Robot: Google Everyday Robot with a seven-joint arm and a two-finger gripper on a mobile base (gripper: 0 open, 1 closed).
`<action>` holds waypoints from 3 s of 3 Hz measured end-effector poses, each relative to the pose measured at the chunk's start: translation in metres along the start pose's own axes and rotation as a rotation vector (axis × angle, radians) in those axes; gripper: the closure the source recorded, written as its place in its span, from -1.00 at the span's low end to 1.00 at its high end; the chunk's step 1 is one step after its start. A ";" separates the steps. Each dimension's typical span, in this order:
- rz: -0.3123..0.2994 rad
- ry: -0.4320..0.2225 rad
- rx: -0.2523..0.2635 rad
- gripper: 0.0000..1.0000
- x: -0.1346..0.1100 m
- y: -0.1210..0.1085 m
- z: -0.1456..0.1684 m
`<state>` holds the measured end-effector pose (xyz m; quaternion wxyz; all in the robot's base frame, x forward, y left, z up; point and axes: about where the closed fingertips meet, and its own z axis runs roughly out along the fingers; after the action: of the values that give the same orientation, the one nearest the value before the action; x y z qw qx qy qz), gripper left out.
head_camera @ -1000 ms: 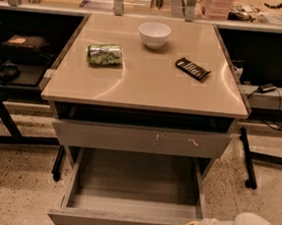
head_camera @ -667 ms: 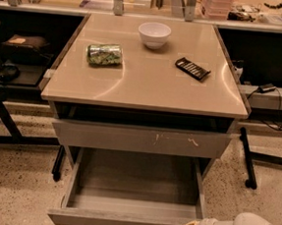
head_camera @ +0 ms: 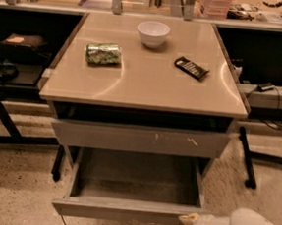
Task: Close middle drawer
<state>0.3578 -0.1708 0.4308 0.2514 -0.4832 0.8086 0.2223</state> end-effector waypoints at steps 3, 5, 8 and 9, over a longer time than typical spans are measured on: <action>-0.140 -0.008 0.139 0.32 -0.100 -0.178 0.033; -0.139 -0.034 0.139 0.30 -0.099 -0.156 0.021; -0.099 -0.063 0.069 0.35 -0.071 -0.094 -0.009; -0.099 -0.063 0.069 -0.14 -0.071 -0.094 -0.009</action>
Offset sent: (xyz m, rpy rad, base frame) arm 0.2272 0.0174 0.0098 -0.0422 -0.1723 0.0353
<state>0.4687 -0.1695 0.4704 0.3040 -0.5065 0.7824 0.1970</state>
